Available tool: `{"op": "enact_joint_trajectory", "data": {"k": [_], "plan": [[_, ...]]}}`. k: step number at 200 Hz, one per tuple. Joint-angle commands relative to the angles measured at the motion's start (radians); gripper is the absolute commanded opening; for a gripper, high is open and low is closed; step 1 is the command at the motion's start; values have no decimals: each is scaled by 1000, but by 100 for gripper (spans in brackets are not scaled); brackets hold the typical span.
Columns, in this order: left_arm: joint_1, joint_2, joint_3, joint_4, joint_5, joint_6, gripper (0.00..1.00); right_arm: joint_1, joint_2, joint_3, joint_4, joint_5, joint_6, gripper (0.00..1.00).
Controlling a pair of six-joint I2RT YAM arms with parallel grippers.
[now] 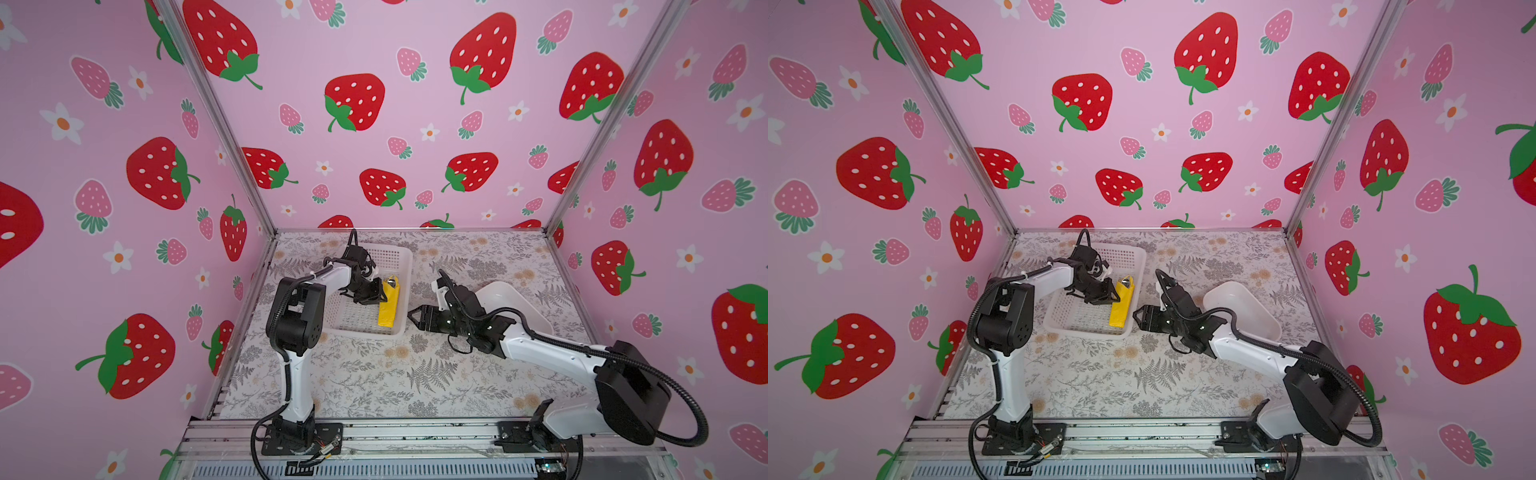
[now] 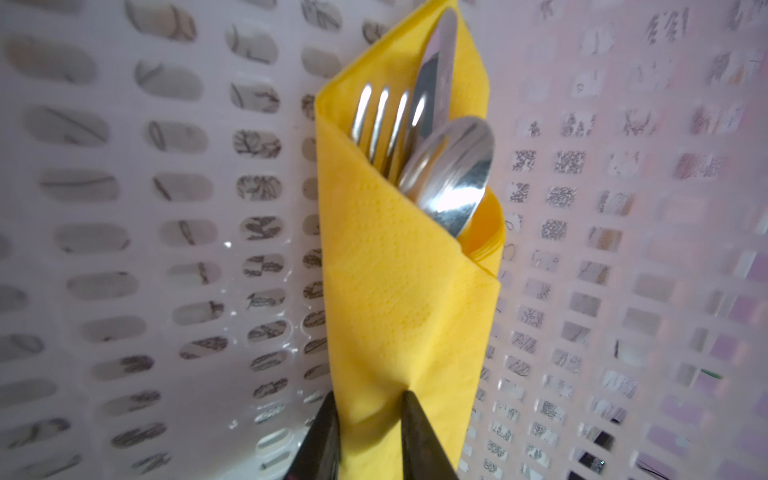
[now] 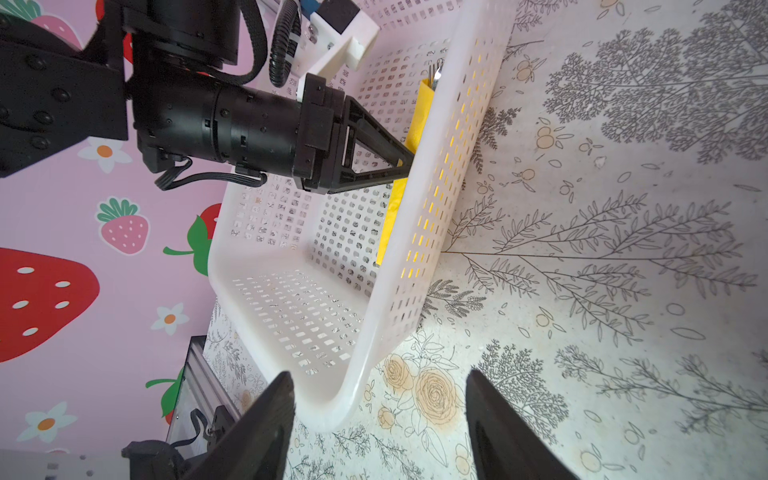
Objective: Place the utensils on the paper napkin and roll it up
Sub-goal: 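Lower the napkin cone onto the basket floor with the left gripper, then open the left gripper and lift it away from the napkin bundle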
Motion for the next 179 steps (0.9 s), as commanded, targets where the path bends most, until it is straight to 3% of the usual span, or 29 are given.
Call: {"op": "enact_joint_trajectory", "data": {"k": [1,43,73,125,179], "plan": [[-7,20,2,0,38,1,27,-6,-17,-17,10,9,13,67],[-7,-41,-12,6,17,-7,28,-13,-50,-27,-6,24,4,67],[-7,-162,-61,19,-46,-9,36,-23,-114,-40,-44,89,-18,67],[-5,-470,-241,88,-150,-41,44,-36,-279,-68,-181,315,-76,67],[0,-804,-451,153,-299,-101,50,-37,-544,-176,-208,546,-104,72]]}}
